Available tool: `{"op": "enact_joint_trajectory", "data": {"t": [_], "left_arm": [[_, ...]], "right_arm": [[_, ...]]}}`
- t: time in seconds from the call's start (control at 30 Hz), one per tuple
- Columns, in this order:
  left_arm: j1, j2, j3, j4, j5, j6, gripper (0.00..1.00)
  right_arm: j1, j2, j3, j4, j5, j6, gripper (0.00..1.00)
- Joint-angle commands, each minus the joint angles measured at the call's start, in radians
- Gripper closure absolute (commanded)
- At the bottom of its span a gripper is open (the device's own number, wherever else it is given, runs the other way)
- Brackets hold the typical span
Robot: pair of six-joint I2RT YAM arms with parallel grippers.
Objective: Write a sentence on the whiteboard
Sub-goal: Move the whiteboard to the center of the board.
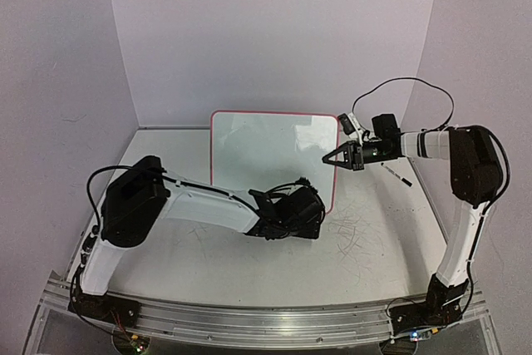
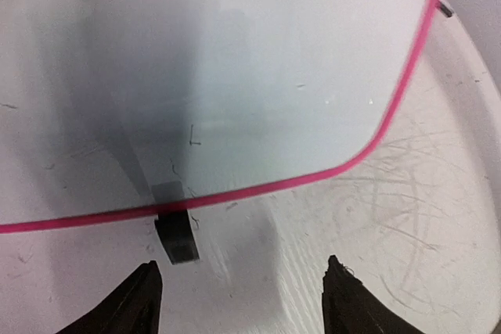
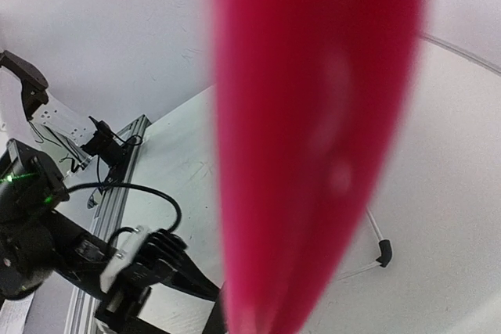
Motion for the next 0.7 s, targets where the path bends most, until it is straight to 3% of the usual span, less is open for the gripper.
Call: {"op": "enact_joint_trajectory", "data": {"t": [0.0, 0.2, 0.33, 0.43, 0.67], "left_arm": [[-0.007, -0.328, -0.144, 0.152, 0.033, 0.209, 0.22], [0.163, -0.653, -0.48, 0.184, 0.113, 0.324, 0.15], [0.262, -0.799, -0.642, 0.187, 0.135, 0.32, 0.12], [0.272, -0.809, -0.719, 0.194, 0.162, 0.295, 0.14], [0.271, -0.647, -0.766, 0.301, 0.215, 0.212, 0.24]], "right_arm": [[0.024, 0.053, -0.015, -0.151, 0.196, -0.042, 0.91], [0.025, 0.044, -0.02, -0.138, 0.266, 0.008, 0.74], [0.025, -0.008, -0.07, -0.021, 0.355, 0.12, 0.66], [0.025, -0.043, -0.088, 0.022, 0.405, 0.183, 0.61], [0.025, -0.123, -0.125, 0.122, 0.482, 0.334, 0.51]]}}
